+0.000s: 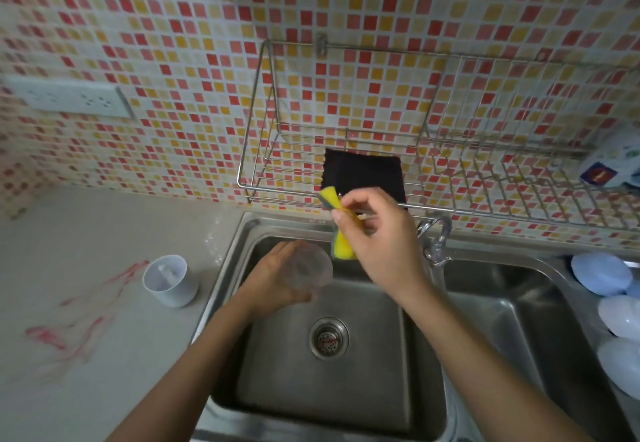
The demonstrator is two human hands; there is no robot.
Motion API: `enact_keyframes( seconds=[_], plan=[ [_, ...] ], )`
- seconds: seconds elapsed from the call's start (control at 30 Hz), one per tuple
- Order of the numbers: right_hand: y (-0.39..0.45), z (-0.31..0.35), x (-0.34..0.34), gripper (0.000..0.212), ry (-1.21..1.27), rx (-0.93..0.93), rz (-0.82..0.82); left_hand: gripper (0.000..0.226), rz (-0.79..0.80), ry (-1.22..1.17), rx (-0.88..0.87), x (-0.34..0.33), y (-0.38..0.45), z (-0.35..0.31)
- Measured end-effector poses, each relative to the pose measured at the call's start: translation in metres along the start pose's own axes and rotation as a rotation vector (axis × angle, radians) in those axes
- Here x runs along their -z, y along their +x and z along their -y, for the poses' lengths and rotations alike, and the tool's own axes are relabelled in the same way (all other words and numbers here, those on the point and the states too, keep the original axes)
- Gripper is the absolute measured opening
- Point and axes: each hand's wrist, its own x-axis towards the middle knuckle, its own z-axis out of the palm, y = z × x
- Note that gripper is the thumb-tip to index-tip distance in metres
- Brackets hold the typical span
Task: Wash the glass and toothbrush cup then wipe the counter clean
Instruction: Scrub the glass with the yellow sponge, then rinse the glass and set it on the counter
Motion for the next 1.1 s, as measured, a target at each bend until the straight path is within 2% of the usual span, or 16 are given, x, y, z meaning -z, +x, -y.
enact_keyframes(
  seconds=[0.13, 0.2, 0.33, 0.4, 0.47, 0.63, 0.7, 0.73, 0.8, 0.87, 0.97, 1.03, 1.1],
  plan=[
    [0.067, 0.021, -0.042, 0.011, 0.064, -0.115, -0.077, 0.085, -0.034, -0.041, 0.051, 0.003, -0.010, 0.003],
    [0.095, 0.019, -0.059, 0.009, 0.040, -0.201, -0.014, 0.085, -0.037, -0.051, 0.068, 0.003, -0.016, 0.007],
    [0.121, -0.009, -0.091, 0.006, -0.230, -0.297, 0.148, 0.087, -0.053, -0.067, 0.079, 0.004, -0.027, 0.019],
    [0.122, -0.019, -0.100, 0.002, -0.311, -0.313, 0.190, 0.089, -0.052, -0.061, 0.086, 0.004, -0.030, 0.025],
    [0.119, -0.021, -0.103, 0.008, -0.336, -0.314, 0.210, 0.090, -0.039, -0.058, 0.094, 0.003, -0.030, 0.027],
    [0.111, -0.017, -0.096, 0.011, -0.311, -0.252, 0.257, 0.086, -0.007, -0.075, 0.099, -0.005, -0.021, 0.023],
    [0.099, -0.012, -0.081, 0.017, -0.252, -0.189, 0.194, 0.087, 0.007, -0.090, 0.087, -0.010, -0.015, 0.020],
    [0.087, -0.009, -0.069, 0.018, -0.221, -0.132, 0.111, 0.087, 0.012, -0.084, 0.080, -0.013, -0.011, 0.019],
    [0.051, -0.007, -0.041, 0.019, -0.161, 0.021, -0.170, 0.086, 0.027, -0.069, 0.071, -0.023, -0.002, 0.018],
    [0.006, -0.026, -0.010, 0.025, -0.169, 0.086, -0.403, 0.084, 0.059, -0.050, 0.065, -0.034, 0.008, 0.016],
    [-0.048, -0.077, 0.029, 0.026, -0.265, -0.087, -0.476, 0.090, 0.117, -0.007, 0.040, -0.054, 0.026, 0.005],
    [-0.067, -0.117, 0.046, 0.021, -0.337, -0.307, -0.416, 0.089, 0.152, 0.002, 0.027, -0.067, 0.039, -0.008],
    [-0.076, -0.153, 0.057, 0.021, -0.386, -0.601, -0.284, 0.088, 0.171, -0.007, 0.030, -0.080, 0.054, -0.023]
  ],
)
